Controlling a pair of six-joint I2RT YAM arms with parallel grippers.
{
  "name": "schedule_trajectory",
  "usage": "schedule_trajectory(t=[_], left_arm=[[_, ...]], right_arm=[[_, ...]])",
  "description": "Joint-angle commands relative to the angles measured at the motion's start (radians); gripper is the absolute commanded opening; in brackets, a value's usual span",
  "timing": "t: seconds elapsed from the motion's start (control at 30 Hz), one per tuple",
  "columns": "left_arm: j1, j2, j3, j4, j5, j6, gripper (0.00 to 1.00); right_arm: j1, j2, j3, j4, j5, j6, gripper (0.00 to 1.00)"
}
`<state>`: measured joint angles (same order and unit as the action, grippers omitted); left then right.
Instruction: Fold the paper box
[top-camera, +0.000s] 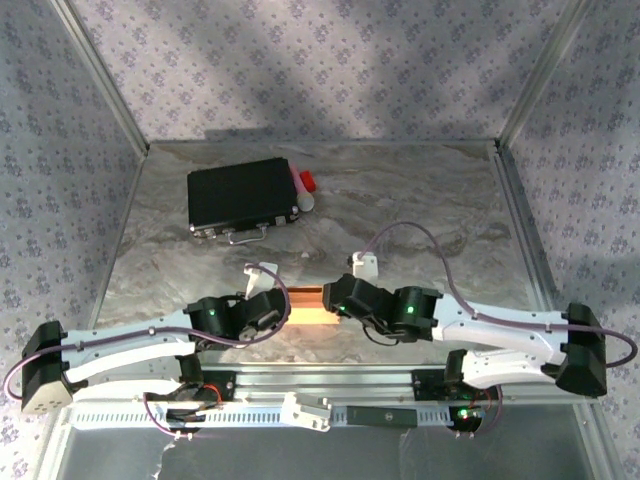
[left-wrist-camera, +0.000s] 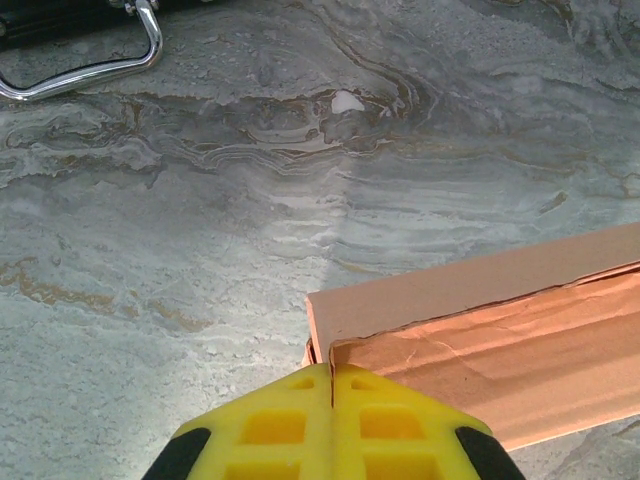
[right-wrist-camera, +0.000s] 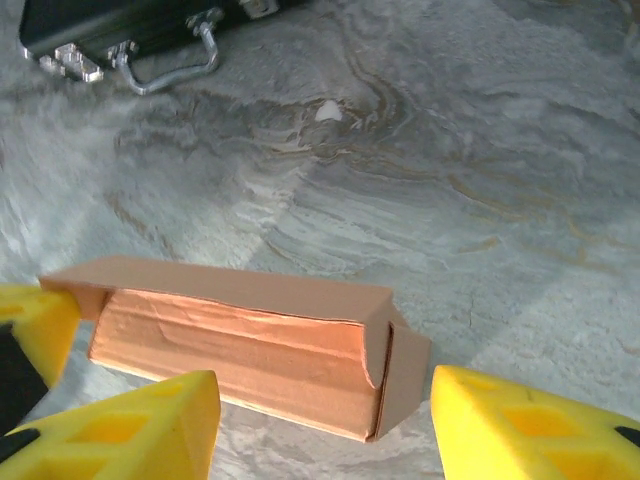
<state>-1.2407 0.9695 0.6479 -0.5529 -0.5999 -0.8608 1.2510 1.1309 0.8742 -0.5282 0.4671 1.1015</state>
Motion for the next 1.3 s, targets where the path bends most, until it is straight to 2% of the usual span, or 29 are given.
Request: schedule_trajectory(t=[0.0, 0.13, 0.2, 0.33, 0.43, 0.57, 0.7, 0.9, 1.07, 1.27], left_arm=[[-0.013, 0.004, -0.003, -0.029, -0.021, -0.017, 0.00], [-0.018, 0.014, -0.001, -0.021, -0.025, -0.018, 0.00], [-0.022, 0.023, 0.002, -0.019, -0.027, -0.017, 0.00], [-0.030, 0.035, 0.007, -0.017, -0.037, -0.021, 0.00], [-0.041, 0.041, 0.014, -0.018, -0.051, -0.026, 0.00], [-0.056, 0.043, 0.019, -0.026, -0.073, -0.033, 0.00], [-0.073, 0.047, 0.016, -0.020, -0.096, -0.044, 0.00], [-0.091, 0.057, 0.020, -0.027, -0.118, -0.054, 0.00], [-0.101, 0.054, 0.021, -0.032, -0.131, -0.061, 0.00], [-0.112, 0.060, 0.023, -0.024, -0.145, -0.066, 0.00]], right_arm=[[0.003, -0.022, 0.035, -0.136, 0.033, 0.336, 0.59], [0.004, -0.002, 0.096, -0.295, 0.005, 0.753, 0.65], [0.004, 0.009, 0.112, -0.338, -0.026, 0.900, 0.69], [-0.014, 0.005, 0.108, -0.376, -0.085, 1.090, 0.94], [-0.073, -0.008, 0.070, -0.295, -0.155, 1.130, 0.98], [-0.131, 0.024, 0.056, -0.208, -0.259, 1.188, 0.98], [-0.158, 0.100, 0.068, -0.134, -0.336, 1.260, 0.97], [-0.208, 0.216, 0.102, -0.077, -0.453, 1.278, 0.97], [-0.202, 0.254, 0.094, 0.011, -0.494, 1.312, 0.97], [-0.197, 0.280, 0.072, 0.073, -0.488, 1.352, 0.86]])
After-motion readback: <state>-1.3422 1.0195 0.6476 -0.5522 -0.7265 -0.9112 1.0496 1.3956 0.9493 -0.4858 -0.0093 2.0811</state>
